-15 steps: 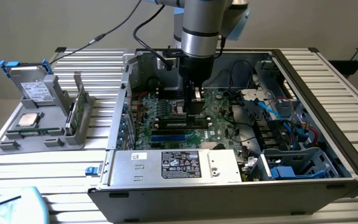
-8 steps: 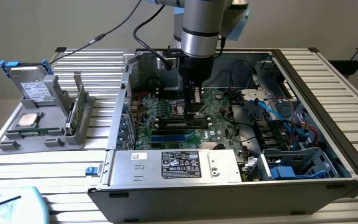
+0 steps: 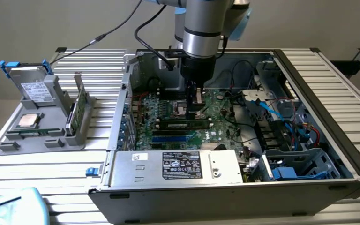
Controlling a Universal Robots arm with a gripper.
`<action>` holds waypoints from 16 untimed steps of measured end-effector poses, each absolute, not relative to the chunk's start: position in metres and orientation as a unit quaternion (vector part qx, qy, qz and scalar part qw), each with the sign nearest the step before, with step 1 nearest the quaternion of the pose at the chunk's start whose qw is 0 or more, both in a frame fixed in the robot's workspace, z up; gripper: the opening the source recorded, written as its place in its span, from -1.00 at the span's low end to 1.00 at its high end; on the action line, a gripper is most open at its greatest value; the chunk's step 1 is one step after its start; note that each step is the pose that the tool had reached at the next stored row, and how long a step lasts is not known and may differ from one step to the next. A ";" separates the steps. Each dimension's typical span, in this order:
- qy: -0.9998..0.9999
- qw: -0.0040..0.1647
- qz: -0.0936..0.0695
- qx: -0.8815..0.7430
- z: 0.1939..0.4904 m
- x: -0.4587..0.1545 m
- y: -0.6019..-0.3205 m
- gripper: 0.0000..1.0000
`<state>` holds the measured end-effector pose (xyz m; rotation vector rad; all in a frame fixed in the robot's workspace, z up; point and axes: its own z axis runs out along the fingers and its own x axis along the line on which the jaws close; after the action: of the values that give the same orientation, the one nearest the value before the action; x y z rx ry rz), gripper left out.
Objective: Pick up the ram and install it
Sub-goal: 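Press down the ram until it locks into place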
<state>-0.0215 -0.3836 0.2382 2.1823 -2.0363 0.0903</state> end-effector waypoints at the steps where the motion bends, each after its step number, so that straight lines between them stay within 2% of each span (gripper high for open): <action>1: -0.680 0.078 0.030 0.729 0.238 -0.018 -0.384 -0.80; 16: -0.680 0.076 0.029 0.729 0.237 -0.002 -0.384 -0.80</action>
<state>-0.0024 -0.3840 0.2365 2.1848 -2.0382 0.0856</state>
